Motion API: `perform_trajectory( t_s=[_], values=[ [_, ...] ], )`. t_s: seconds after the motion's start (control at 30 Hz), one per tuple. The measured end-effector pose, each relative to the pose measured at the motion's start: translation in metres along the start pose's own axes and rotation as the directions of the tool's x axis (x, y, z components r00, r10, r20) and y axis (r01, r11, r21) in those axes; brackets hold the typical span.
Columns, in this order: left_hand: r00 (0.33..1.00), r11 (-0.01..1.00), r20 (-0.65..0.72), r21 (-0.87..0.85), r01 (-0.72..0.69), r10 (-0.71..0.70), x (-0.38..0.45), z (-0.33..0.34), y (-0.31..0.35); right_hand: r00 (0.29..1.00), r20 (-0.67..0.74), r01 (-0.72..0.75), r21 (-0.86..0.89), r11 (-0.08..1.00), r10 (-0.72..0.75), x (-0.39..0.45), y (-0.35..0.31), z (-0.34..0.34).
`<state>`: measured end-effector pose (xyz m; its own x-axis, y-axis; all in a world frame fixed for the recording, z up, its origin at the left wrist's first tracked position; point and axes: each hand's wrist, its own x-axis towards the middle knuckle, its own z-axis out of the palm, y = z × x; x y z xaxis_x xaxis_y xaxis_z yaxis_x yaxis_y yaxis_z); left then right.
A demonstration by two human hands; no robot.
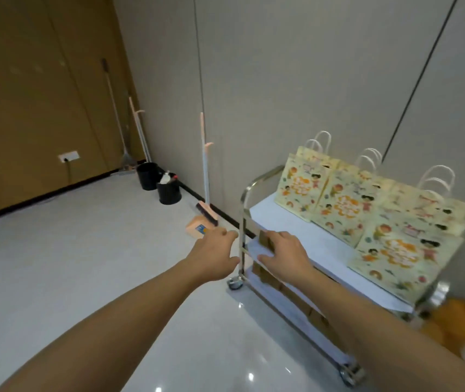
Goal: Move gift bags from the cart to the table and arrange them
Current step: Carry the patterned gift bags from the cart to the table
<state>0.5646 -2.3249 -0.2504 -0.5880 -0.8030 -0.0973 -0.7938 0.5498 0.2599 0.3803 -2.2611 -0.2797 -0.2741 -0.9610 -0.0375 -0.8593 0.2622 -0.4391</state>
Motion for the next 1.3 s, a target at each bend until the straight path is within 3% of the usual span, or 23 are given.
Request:
perform_trajectory(
  t_s=[0.17, 0.33, 0.53, 0.7, 0.87, 1.07, 1.2, 1.3],
  values=[
    [0.973, 0.977, 0.094, -0.019, -0.212, 0.212, 0.094, 0.026, 0.084, 0.966, -0.069, -0.245, 0.062, 0.968, 0.249, 0.0, 0.107, -0.038],
    [0.906, 0.922, 0.183, -0.016, -0.386, 0.382, 0.181, 0.053, 0.161, 0.865, -0.16, -0.465, 0.101, 0.88, 0.475, 0.007, 0.186, -0.076],
    [0.791, 0.824, 0.241, -0.08, -0.561, 0.562, 0.278, 0.074, 0.23, 0.664, -0.444, -0.58, 0.201, 0.789, 0.601, 0.045, 0.257, -0.141],
    [0.754, 0.788, 0.231, -0.163, -0.593, 0.615, 0.35, 0.082, 0.278, 0.589, -0.424, -0.656, 0.245, 0.714, 0.688, 0.091, 0.301, -0.176],
    [0.703, 0.733, 0.209, -0.216, -0.645, 0.68, 0.391, 0.094, 0.316, 0.571, -0.296, -0.667, 0.376, 0.643, 0.766, 0.118, 0.323, -0.193],
    [0.596, 0.635, 0.218, -0.239, -0.735, 0.773, 0.389, 0.112, 0.34, 0.508, -0.313, -0.614, 0.521, 0.592, 0.802, 0.128, 0.317, -0.198],
    [0.649, 0.679, 0.212, -0.321, -0.66, 0.731, 0.377, 0.105, 0.344, 0.516, -0.341, -0.573, 0.544, 0.613, 0.785, 0.127, 0.297, -0.199],
    [0.657, 0.683, 0.194, -0.276, -0.677, 0.729, 0.367, 0.094, 0.337, 0.516, -0.386, -0.529, 0.56, 0.638, 0.765, 0.117, 0.276, -0.204]
  ],
)
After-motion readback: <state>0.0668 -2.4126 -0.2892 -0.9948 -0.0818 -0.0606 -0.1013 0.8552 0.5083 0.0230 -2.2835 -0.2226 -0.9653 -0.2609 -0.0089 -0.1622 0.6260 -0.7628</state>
